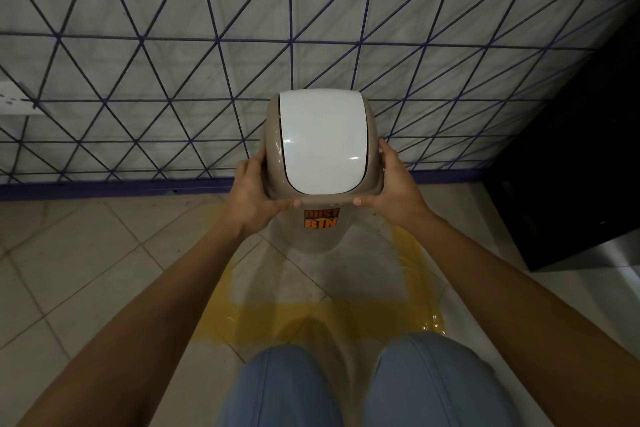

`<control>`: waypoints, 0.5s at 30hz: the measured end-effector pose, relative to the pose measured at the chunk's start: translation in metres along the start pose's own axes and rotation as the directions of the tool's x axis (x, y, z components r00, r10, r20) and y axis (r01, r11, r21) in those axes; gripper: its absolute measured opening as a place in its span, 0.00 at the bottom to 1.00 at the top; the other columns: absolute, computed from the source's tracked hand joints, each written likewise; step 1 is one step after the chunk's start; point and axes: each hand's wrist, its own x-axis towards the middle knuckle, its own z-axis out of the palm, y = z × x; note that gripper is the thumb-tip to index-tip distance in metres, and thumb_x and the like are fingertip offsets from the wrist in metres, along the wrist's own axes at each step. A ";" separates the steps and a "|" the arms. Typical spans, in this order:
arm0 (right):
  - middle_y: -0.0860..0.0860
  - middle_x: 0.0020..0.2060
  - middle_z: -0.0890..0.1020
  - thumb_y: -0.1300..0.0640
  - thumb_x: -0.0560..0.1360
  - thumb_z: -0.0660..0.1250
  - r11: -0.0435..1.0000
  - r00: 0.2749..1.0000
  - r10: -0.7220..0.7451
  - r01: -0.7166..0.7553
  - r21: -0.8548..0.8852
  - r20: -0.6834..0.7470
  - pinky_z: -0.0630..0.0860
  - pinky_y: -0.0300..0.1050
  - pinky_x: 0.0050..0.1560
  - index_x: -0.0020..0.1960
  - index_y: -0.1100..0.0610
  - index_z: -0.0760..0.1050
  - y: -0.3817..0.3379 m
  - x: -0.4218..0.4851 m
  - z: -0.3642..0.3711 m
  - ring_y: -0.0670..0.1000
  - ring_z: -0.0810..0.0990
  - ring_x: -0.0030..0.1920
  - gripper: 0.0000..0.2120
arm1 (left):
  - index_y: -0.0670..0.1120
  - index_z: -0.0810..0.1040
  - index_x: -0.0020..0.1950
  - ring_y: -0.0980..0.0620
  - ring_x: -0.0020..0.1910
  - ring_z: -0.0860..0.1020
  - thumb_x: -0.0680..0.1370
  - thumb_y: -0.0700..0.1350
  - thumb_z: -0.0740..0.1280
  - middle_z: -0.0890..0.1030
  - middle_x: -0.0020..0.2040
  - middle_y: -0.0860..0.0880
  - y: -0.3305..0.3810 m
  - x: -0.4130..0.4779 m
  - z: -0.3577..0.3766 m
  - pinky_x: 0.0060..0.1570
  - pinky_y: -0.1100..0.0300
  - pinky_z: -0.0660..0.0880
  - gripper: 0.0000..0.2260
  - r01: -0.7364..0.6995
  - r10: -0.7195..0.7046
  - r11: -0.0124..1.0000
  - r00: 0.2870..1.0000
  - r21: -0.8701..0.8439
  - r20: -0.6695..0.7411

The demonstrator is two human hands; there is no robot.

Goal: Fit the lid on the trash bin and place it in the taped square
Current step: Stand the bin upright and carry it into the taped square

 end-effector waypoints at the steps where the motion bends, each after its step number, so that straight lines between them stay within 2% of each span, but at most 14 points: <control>1: 0.51 0.71 0.67 0.64 0.60 0.80 1.000 1.000 0.008 -0.008 -0.001 -0.003 0.66 0.54 0.71 0.76 0.52 0.53 0.000 0.000 0.000 0.51 0.66 0.71 0.53 | 0.49 0.54 0.76 0.46 0.69 0.63 0.62 0.45 0.79 0.62 0.70 0.46 0.000 0.001 0.000 0.67 0.49 0.63 0.49 0.003 -0.003 1.000 1.000 0.009 0.004; 15: 0.50 0.71 0.68 0.65 0.60 0.79 1.000 1.000 0.011 -0.011 -0.022 -0.024 0.66 0.53 0.71 0.76 0.51 0.54 0.001 0.001 0.004 0.50 0.66 0.71 0.52 | 0.51 0.53 0.76 0.45 0.70 0.61 0.62 0.43 0.79 0.60 0.71 0.46 0.004 0.002 0.003 0.68 0.47 0.63 0.49 0.058 -0.058 0.998 0.998 -0.002 -0.002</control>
